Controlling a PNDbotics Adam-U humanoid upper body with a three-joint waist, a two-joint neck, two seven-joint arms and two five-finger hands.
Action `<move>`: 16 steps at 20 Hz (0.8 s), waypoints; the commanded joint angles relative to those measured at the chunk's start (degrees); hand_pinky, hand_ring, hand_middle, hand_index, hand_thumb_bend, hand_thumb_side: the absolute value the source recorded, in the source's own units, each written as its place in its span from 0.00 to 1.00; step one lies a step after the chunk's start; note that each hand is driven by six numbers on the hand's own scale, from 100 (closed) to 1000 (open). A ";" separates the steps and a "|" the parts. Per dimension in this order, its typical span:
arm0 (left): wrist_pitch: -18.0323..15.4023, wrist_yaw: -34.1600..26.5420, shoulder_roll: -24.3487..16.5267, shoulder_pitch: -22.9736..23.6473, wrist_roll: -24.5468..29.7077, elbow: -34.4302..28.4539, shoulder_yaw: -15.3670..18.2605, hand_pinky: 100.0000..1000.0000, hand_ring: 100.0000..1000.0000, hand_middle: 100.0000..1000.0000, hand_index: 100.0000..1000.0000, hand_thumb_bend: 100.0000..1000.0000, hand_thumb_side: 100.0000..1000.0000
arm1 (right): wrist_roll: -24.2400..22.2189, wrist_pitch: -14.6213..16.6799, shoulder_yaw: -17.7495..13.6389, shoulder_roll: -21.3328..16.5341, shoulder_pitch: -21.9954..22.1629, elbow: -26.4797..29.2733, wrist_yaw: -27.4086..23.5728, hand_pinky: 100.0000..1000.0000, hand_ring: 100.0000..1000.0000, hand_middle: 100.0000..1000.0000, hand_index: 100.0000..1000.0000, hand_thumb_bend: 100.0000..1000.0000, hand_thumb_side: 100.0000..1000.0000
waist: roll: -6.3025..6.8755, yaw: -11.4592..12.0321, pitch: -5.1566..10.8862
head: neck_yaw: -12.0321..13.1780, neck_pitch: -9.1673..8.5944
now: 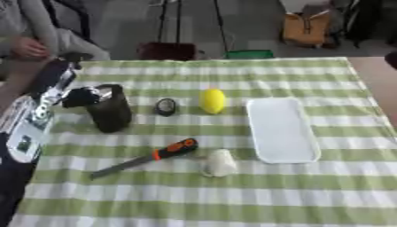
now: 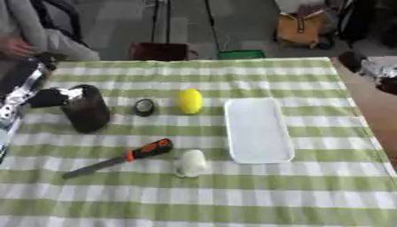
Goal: Pick up objects on the table and place them in the box.
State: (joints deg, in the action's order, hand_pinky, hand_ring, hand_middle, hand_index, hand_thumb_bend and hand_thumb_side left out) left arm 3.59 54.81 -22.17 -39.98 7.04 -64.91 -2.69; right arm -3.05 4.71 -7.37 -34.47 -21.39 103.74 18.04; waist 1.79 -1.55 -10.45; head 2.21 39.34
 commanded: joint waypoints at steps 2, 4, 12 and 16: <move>0.47 6.01 1.43 -2.53 -0.92 5.69 -0.02 0.77 0.80 0.85 0.92 0.79 0.67 | -0.35 0.18 -0.20 -0.96 -1.06 0.50 -0.63 0.49 0.55 0.65 0.83 0.68 0.48 | -0.08 -0.34 0.53 | 0.33 0.37; 1.10 7.66 1.91 -2.73 -0.86 7.58 0.18 0.77 0.80 0.85 0.92 0.80 0.67 | -0.42 0.21 -0.18 -0.95 -1.09 0.48 -0.65 0.49 0.55 0.65 0.83 0.68 0.48 | -0.07 -0.51 0.44 | 0.32 0.38; 3.79 10.34 1.68 -2.09 -0.72 9.39 0.89 0.71 0.74 0.82 0.91 0.82 0.60 | -0.38 0.23 -0.33 -0.97 -1.01 0.32 -0.65 0.49 0.55 0.65 0.83 0.68 0.48 | 0.08 -0.64 0.39 | 0.18 0.58; 6.52 11.58 1.27 -2.06 -0.36 7.39 1.12 0.31 0.44 0.69 0.84 0.44 0.19 | -0.41 0.29 -0.38 -0.89 -1.03 0.16 -0.66 0.49 0.55 0.65 0.83 0.68 0.48 | 0.07 -0.55 0.46 | 0.13 0.50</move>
State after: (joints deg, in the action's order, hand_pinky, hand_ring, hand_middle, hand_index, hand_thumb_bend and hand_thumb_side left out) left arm 9.10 65.67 -19.31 -41.59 6.58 -56.34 -2.19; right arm -3.38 4.87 -7.34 -34.45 -21.67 103.65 17.83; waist 2.05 -2.16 -10.74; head 2.41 39.60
